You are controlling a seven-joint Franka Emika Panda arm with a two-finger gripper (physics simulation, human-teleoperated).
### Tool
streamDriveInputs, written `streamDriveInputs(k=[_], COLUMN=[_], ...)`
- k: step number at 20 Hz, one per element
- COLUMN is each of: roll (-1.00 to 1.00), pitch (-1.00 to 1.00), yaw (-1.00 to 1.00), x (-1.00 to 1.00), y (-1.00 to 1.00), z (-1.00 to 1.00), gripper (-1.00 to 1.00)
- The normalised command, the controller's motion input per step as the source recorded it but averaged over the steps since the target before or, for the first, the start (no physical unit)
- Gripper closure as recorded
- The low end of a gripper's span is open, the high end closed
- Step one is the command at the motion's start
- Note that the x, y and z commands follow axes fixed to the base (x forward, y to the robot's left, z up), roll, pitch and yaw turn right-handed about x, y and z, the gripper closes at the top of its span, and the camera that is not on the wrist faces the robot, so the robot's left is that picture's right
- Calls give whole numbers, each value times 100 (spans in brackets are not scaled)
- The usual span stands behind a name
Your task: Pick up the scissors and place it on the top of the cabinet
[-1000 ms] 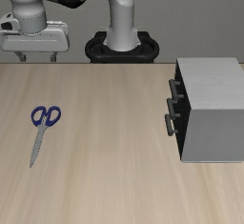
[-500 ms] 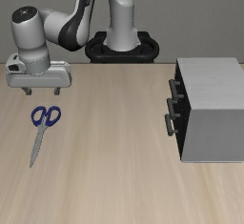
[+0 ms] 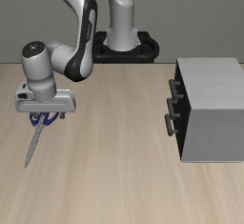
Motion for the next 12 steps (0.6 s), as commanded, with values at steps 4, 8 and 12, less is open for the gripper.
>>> streamDriveInputs(k=[4, 8, 12], roll=[0, 0, 0], pitch=[0, 0, 0], yaw=[0, 0, 0], x=[0, 0, 0], y=[0, 0, 0], z=[0, 0, 25], gripper=[100, 100, 100])
